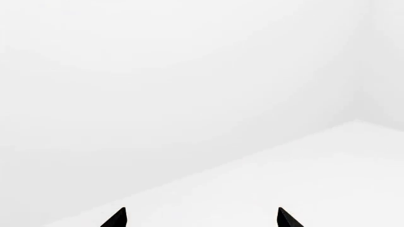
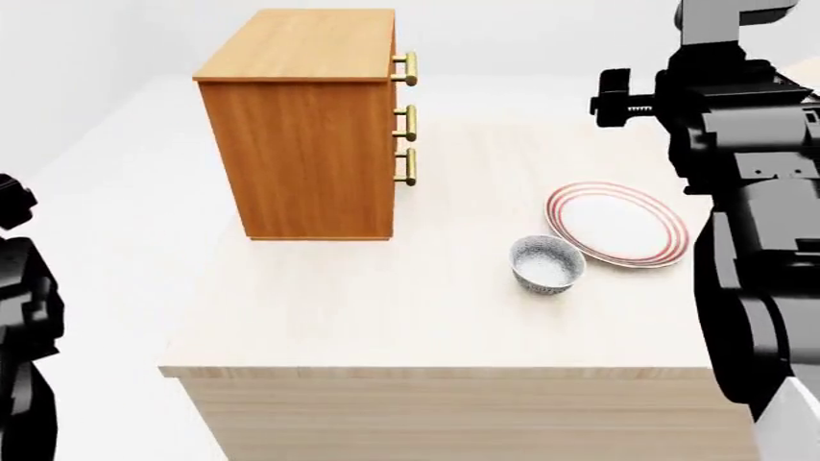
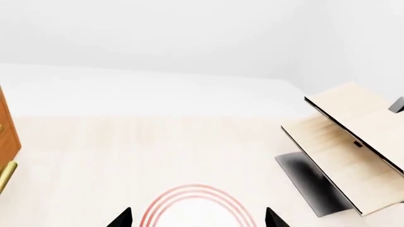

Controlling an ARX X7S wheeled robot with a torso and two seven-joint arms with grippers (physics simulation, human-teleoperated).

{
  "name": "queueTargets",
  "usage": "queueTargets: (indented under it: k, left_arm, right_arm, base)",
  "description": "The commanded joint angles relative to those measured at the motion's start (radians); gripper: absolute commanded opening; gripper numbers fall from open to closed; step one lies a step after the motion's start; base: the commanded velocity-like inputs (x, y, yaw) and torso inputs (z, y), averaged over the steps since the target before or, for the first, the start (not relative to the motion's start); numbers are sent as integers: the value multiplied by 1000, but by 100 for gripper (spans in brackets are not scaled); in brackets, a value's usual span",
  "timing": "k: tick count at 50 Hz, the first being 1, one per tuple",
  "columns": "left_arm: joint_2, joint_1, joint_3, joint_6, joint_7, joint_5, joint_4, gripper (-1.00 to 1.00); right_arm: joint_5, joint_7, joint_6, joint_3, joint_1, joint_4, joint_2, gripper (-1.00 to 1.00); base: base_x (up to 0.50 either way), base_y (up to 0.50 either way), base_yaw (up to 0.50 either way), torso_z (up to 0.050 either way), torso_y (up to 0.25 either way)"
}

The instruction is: Open the top drawer of the cabinet and put the bowl in it.

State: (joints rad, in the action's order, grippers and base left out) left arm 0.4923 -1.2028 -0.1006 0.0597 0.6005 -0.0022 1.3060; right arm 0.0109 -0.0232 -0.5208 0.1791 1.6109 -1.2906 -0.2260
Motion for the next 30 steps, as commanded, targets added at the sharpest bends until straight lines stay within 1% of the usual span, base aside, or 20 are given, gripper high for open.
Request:
queueTargets:
  k: [1, 11, 30]
  left_arm:
    - [5, -8, -3, -30, 0, 3, 3, 100]
    - [3, -8, 0, -37, 2, 3, 3, 100]
    - [4, -10, 5, -36, 8, 3, 3, 100]
  right_arm:
    - [-9, 7, 20, -11, -13, -18, 1, 100]
    - [-6, 14, 1, -20, -1, -18, -5, 100]
    - [-6, 19, -24, -46, 3, -18, -10, 100]
  base:
    - [0, 0, 0, 0, 0]
    - [16, 0, 0, 0, 0]
    - [500, 0, 0, 0, 0]
